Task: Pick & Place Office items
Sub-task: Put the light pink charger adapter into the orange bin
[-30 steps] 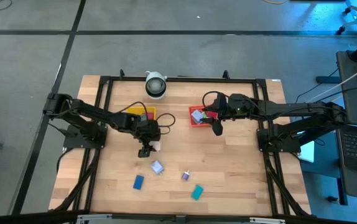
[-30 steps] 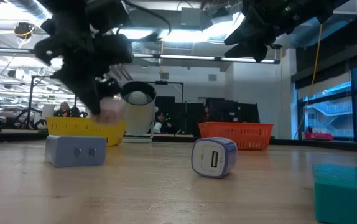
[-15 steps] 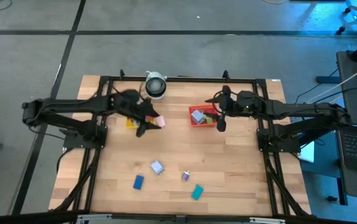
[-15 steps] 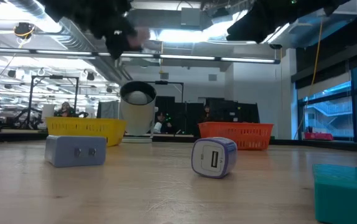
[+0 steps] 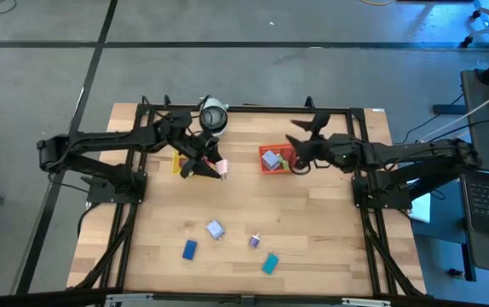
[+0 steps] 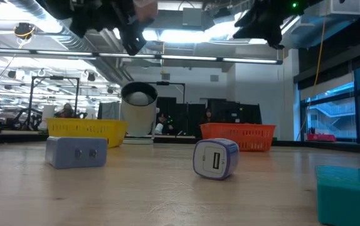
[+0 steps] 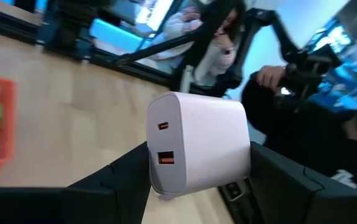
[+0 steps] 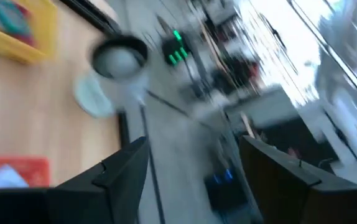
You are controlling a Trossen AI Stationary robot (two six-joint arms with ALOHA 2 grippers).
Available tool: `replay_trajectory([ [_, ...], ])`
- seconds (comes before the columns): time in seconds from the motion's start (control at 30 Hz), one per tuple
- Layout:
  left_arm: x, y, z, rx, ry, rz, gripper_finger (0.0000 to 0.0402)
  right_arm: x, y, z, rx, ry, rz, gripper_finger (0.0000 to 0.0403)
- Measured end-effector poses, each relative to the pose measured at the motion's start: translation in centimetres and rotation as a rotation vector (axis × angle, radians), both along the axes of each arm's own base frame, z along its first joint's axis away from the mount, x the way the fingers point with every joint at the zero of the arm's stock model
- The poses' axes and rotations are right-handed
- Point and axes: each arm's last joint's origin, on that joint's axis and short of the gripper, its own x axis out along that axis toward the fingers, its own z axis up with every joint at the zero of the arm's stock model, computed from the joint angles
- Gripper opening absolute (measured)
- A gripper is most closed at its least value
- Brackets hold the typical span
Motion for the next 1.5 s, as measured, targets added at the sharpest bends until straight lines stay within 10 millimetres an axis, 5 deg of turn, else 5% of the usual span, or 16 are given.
replay_trajectory([
  [0.43,2.4,0.4,-1.3,-0.109,-0.022,-0.116,0.0235,5.1,4.3,-0.6,0.280,-0.122,0.523,0.0260],
  [0.93,2.5,-0.4,-1.3,-0.121,-0.018,-0.183,0.0233,14.2,7.6,0.1,0.235,0.069,0.518,0.0264],
  [1.3,2.4,-0.4,-1.3,-0.121,-0.022,-0.208,0.0234,15.3,7.6,0.8,0.261,0.057,0.532,0.0260],
  [1.5,2.4,-0.6,-1.3,-0.127,-0.018,-0.216,0.0237,15.4,7.0,0.8,0.298,0.055,0.573,0.0218],
])
